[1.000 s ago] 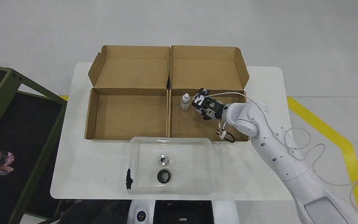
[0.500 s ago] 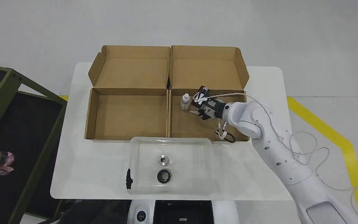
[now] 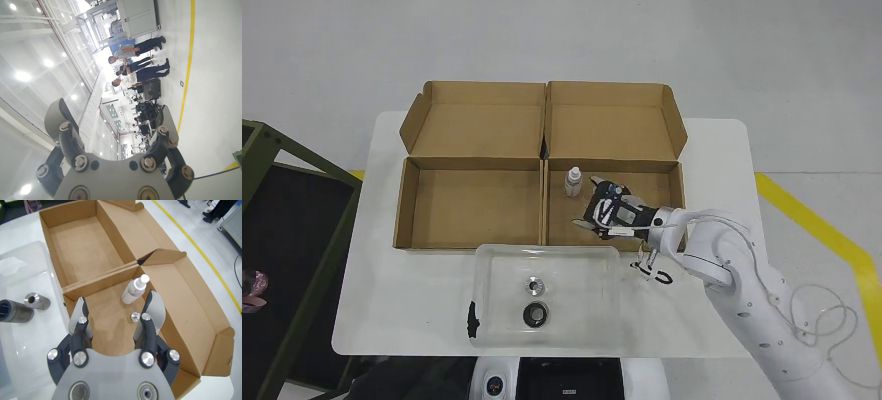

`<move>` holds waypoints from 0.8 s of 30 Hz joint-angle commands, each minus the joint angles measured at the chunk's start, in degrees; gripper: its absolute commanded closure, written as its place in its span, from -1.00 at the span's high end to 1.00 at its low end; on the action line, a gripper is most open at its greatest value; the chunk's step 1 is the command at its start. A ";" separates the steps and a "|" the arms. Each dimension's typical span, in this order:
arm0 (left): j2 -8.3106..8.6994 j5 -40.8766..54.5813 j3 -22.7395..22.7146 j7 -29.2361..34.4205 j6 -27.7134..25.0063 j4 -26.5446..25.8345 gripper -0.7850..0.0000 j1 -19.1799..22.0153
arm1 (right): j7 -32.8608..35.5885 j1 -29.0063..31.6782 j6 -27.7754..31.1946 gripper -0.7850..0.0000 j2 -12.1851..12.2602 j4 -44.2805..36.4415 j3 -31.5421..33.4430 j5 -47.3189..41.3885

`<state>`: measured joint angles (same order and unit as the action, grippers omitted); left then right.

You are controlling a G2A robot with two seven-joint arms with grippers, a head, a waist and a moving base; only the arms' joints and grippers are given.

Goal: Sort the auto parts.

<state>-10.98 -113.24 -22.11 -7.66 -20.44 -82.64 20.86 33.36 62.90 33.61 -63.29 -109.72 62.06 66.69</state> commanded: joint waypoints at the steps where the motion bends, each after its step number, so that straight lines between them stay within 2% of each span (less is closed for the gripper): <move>1: 0.00 0.00 0.00 0.00 0.00 0.00 1.00 0.00 | -0.97 1.58 0.67 0.39 0.14 -1.84 -0.15 0.34; 5: 0.00 0.00 0.00 0.00 0.00 0.00 1.00 0.00 | -2.52 3.89 1.70 0.40 0.28 -4.95 -1.19 1.68; 7: 0.00 0.00 0.00 0.00 0.00 0.00 1.00 0.00 | -3.19 4.46 2.44 0.46 0.23 -5.79 -2.23 1.86; 10: 0.00 0.00 0.00 0.00 0.00 0.00 1.00 0.00 | -4.73 4.70 3.25 0.66 0.08 -6.36 -3.78 2.12; 16: 0.00 0.00 0.00 0.00 0.00 0.00 1.00 0.00 | -6.42 4.19 3.77 0.58 -0.54 -5.78 -8.06 3.71; 24: 0.00 0.00 0.00 0.00 0.00 0.00 1.00 0.00 | -6.93 1.65 4.22 0.58 -1.89 -2.12 -14.76 5.75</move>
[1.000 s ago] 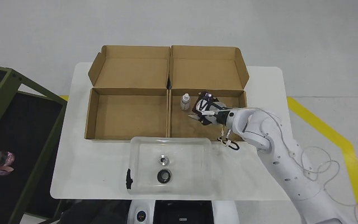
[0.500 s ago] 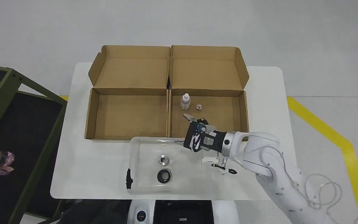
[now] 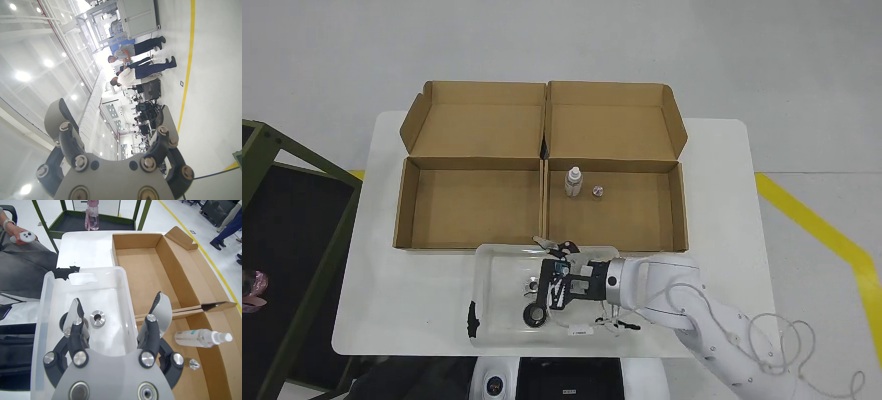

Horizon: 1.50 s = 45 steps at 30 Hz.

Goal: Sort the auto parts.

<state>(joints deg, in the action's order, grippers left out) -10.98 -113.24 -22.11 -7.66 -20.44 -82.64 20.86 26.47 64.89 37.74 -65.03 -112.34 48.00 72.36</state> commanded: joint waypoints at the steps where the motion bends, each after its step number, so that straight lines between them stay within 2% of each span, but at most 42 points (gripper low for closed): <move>1: 0.00 0.00 0.00 0.00 0.00 0.00 1.00 0.00 | -0.04 -0.70 0.12 0.57 -0.33 1.10 -1.37 0.20; 16: 0.00 0.00 0.00 0.00 0.00 0.00 1.00 0.00 | 0.49 -4.03 1.23 0.49 -2.30 7.18 -7.55 -0.03; 26: 0.00 0.00 0.00 0.00 0.00 0.00 1.00 0.00 | 0.91 -4.50 -0.44 0.44 -2.61 10.74 -6.46 -1.26; 45: 0.00 0.00 0.00 0.00 0.00 0.00 1.00 0.00 | 1.10 -4.31 1.17 0.40 -2.67 14.61 -5.86 -0.79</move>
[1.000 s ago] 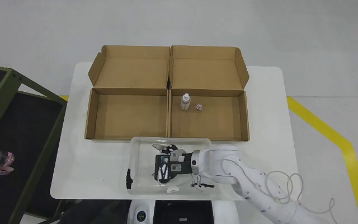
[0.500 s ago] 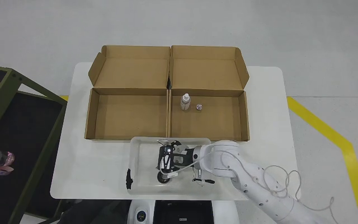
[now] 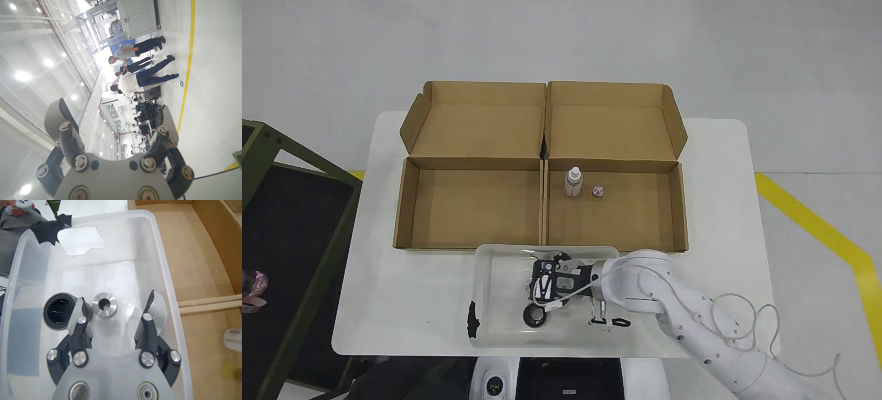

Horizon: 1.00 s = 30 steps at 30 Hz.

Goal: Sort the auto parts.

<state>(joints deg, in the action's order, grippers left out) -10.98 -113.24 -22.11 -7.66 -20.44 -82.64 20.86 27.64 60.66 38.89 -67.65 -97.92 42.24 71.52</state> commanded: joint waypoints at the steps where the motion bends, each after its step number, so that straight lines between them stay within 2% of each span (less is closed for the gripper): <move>1: 0.00 0.00 0.00 0.00 0.00 0.00 1.00 0.00 | -0.18 -0.17 0.02 0.40 -0.11 0.49 -0.21 0.03; 18: 0.00 0.00 0.00 0.00 0.00 0.00 1.00 0.00 | -0.82 -2.12 0.76 0.32 -1.44 4.34 -2.90 0.20; 30: 0.00 0.00 0.00 0.00 0.00 0.00 1.00 0.00 | -0.87 -3.02 0.80 -0.05 -2.18 5.97 -3.84 0.25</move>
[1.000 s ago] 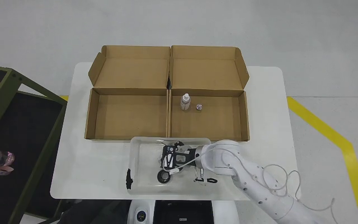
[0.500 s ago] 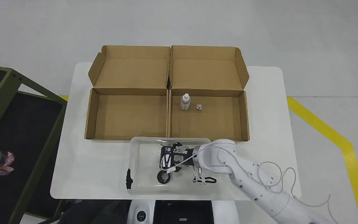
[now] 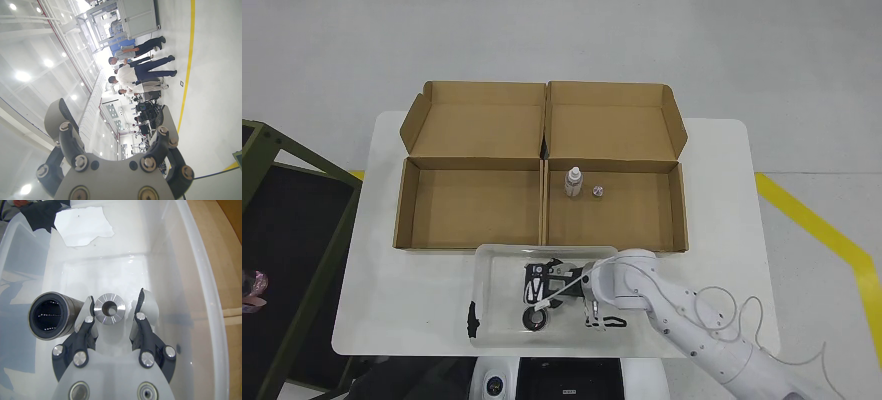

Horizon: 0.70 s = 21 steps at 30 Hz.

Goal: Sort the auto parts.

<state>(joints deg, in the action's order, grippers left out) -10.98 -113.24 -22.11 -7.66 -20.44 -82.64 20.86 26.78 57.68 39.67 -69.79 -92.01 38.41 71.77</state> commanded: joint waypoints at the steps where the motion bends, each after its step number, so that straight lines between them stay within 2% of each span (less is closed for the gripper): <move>1: 0.00 0.00 0.00 0.00 0.00 0.00 1.00 0.00 | -0.01 -0.07 0.03 -0.11 -0.07 0.12 -0.01 0.00; 5: 0.00 0.00 0.00 0.00 0.00 0.00 1.00 0.00 | -0.02 -0.11 0.10 -0.36 -0.18 0.25 0.05 -0.19; 10: 0.00 0.00 0.00 0.00 0.00 0.00 1.00 0.00 | -0.09 -0.13 0.46 -1.00 -0.25 -0.18 0.29 -0.64; 21: 0.00 0.00 0.00 0.00 0.00 0.00 1.00 0.00 | -1.14 0.68 0.97 -1.00 0.18 -3.99 2.63 -1.48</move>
<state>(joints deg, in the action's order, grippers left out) -10.98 -113.24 -22.11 -7.66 -20.44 -82.64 20.86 25.79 58.24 40.63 -69.68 -95.60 40.74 70.32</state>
